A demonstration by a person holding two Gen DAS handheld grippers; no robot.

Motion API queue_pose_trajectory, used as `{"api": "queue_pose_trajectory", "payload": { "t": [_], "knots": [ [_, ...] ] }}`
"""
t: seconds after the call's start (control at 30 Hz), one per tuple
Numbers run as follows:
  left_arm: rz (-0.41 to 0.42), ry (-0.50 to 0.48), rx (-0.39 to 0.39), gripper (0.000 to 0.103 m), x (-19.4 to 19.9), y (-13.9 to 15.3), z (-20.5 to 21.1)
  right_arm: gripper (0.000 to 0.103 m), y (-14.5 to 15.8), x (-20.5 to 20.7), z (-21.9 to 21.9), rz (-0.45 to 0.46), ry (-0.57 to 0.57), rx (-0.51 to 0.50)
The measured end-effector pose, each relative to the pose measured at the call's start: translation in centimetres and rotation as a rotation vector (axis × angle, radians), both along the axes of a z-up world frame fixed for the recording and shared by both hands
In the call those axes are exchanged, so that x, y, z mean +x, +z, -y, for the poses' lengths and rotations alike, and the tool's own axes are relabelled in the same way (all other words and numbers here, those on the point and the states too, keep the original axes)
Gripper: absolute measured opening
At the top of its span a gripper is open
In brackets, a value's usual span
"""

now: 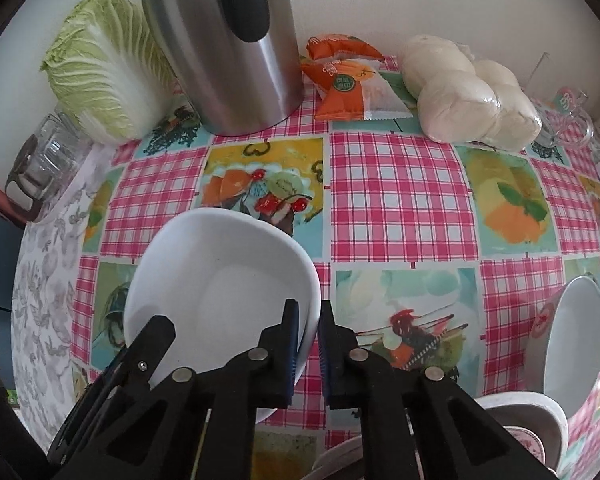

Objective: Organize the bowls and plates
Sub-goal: 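Close the right gripper on the white square bowl rim, then lift the white square bowl with the right gripper and carry it over the stack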

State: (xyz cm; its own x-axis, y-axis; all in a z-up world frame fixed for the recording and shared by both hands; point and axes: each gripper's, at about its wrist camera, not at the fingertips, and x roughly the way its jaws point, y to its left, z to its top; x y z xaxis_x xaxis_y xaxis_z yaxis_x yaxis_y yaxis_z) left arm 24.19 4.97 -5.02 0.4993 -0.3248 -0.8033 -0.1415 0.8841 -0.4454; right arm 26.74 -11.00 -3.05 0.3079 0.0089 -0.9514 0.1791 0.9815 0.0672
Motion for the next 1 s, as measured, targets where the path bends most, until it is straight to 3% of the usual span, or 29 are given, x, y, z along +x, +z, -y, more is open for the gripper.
{"api": "queue_pose_trajectory", "payload": {
  "t": [0.2, 0.37, 0.73, 1.0],
  "knots": [
    [-0.002, -0.001, -0.006, 0.019, 0.3, -0.5, 0.0, 0.01, -0.7, 0.3, 0.0, -0.019, -0.01, 0.012],
    [-0.025, 0.015, -0.076, 0.027, 0.4, -2.0, -0.2, 0.01, -1.1, 0.3, -0.1, -0.03, -0.019, 0.019],
    [-0.053, 0.057, -0.123, 0.019, -0.2, -2.1, -1.2, 0.01, -0.8, -0.3, -0.7, -0.039, -0.016, 0.033],
    [-0.01, 0.067, -0.154, 0.018, -1.8, 0.9, -2.3, 0.01, 1.7, -1.7, -1.0, -0.005, -0.004, 0.062]
  ]
}}
